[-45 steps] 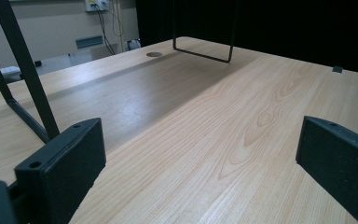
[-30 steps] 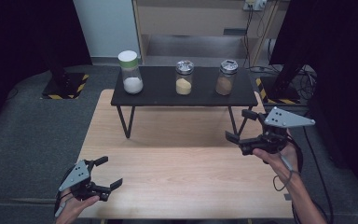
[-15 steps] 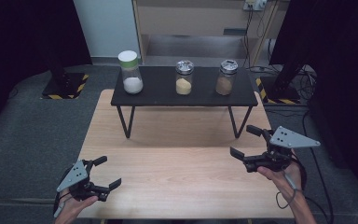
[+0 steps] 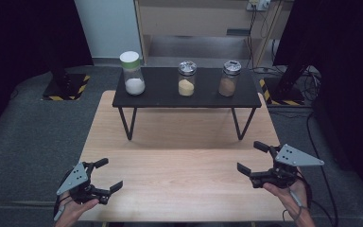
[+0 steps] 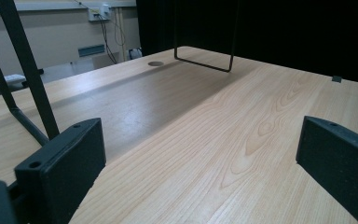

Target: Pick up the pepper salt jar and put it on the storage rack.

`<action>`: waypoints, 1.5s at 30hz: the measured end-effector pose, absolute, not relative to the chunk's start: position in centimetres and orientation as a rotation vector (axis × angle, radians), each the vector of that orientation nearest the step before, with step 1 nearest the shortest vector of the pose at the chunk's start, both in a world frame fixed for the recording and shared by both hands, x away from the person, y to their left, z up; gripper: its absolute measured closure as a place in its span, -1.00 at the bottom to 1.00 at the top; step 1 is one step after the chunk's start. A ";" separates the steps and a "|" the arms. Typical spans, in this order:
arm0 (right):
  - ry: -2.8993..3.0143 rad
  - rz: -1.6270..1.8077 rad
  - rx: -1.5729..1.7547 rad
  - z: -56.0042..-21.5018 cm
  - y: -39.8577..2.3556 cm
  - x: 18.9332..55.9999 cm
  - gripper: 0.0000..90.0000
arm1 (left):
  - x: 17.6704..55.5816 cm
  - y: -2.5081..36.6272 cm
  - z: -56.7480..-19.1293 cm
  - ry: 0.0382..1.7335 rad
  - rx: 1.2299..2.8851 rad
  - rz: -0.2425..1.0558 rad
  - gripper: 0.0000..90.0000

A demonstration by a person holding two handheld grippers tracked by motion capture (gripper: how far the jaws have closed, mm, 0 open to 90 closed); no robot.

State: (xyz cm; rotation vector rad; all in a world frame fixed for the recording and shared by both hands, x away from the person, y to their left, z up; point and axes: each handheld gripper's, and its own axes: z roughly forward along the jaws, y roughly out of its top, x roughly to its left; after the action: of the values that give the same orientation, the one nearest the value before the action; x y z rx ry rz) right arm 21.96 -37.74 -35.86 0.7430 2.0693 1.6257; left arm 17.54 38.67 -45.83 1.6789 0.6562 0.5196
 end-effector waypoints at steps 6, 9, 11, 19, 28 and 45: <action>2.090 1.621 0.777 -37.0 -37.9 21.8 -0.87 | 17.5 38.7 -45.8 0.656 1.678 0.520 -1.00; 2.100 1.621 0.793 -37.8 -38.0 21.7 -0.87 | 17.5 38.7 -45.8 0.654 1.679 0.520 -1.00; 2.106 1.621 0.803 -38.2 -38.0 21.7 -0.87 | 17.5 38.7 -45.8 0.655 1.678 0.521 -1.00; 2.116 1.629 0.844 -39.9 -38.4 21.7 -0.87 | 17.4 38.7 -45.8 0.653 1.675 0.524 -1.00; 2.114 1.633 0.876 -41.4 -38.6 21.6 -0.87 | 17.4 38.8 -45.9 0.648 1.670 0.527 -1.00; 2.124 1.600 0.891 -42.7 -38.7 21.7 -0.86 | 17.5 38.7 -45.9 0.629 1.673 0.520 -1.00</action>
State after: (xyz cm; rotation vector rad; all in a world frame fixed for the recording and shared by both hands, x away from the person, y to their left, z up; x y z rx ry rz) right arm 21.68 -38.72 -42.71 0.8913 2.1242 1.6004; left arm 17.52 38.72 -45.92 1.6732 0.6293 0.5203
